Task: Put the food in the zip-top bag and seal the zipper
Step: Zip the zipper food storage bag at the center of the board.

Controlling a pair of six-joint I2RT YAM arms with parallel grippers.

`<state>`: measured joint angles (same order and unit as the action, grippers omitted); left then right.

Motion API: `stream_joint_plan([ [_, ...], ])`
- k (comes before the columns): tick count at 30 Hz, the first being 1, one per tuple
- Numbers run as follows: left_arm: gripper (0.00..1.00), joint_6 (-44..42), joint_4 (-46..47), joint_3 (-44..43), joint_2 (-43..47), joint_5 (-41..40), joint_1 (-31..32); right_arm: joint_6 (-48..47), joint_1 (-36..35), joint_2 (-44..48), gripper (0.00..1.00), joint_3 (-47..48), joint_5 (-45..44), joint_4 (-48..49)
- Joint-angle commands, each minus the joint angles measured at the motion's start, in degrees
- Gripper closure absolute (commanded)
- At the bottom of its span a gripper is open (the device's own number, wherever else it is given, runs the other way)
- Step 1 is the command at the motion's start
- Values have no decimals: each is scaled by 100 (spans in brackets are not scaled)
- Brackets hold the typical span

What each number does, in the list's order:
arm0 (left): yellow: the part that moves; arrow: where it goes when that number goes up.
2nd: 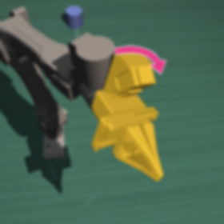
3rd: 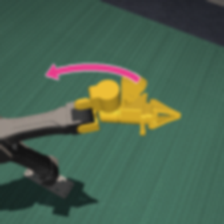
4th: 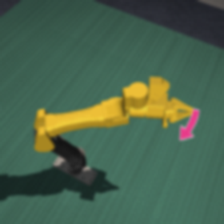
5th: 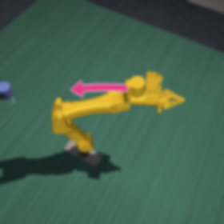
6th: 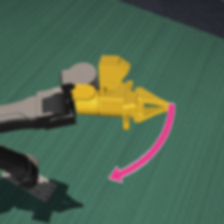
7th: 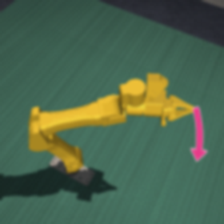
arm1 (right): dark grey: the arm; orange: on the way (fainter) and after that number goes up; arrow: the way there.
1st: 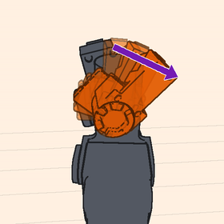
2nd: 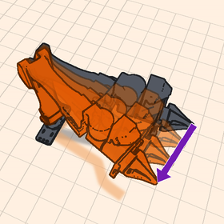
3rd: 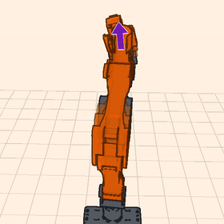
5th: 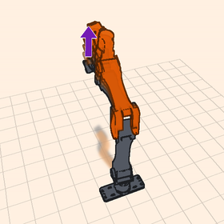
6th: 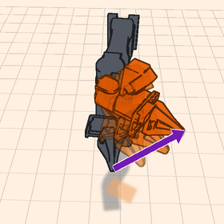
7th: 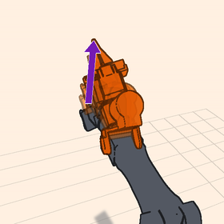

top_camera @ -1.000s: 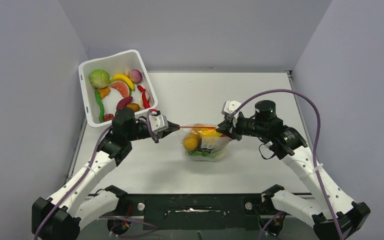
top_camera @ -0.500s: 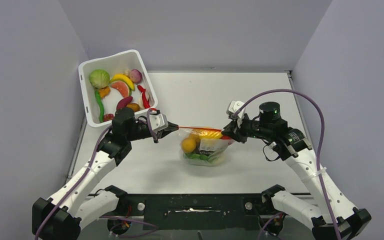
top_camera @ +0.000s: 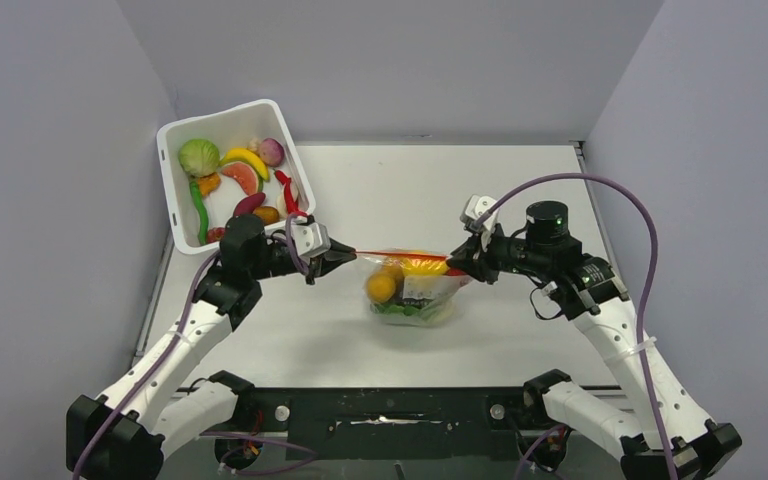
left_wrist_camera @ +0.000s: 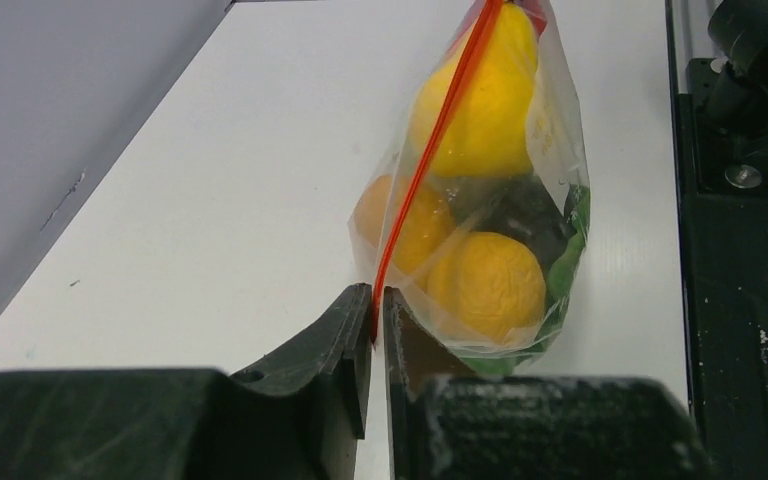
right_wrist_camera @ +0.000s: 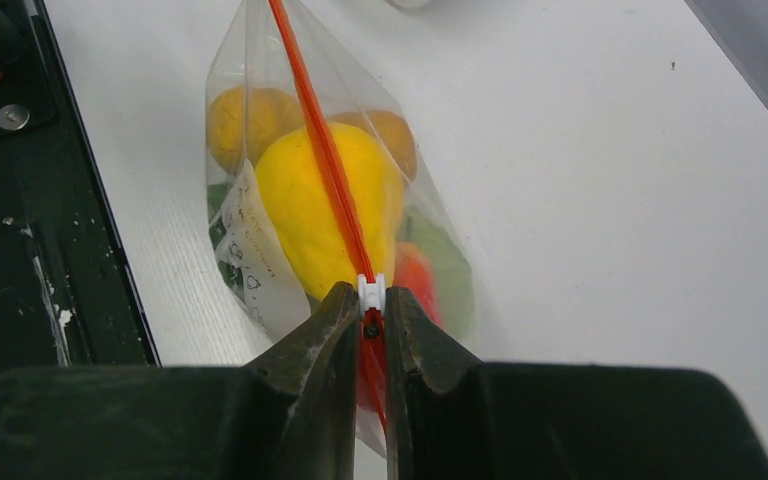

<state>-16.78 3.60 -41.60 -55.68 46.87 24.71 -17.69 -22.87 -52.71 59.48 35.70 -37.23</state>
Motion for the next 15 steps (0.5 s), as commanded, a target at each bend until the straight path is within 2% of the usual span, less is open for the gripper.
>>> stream_joint_plan([
  [1,80,416,705,-88,-99,502,-195,-83,158,-179,100,259,4,334],
  [3,61,613,1060,-22,-167,741,-171,-233,160,-303,100,316,34,329],
  [5,54,658,1231,-46,-287,996,-131,-335,157,-409,100,387,140,314],
  [9,46,409,1065,-331,-754,1435,-95,-508,126,-442,100,441,371,321],
  [15,45,67,880,-724,-1538,1663,-50,-761,58,-463,100,460,490,166],
])
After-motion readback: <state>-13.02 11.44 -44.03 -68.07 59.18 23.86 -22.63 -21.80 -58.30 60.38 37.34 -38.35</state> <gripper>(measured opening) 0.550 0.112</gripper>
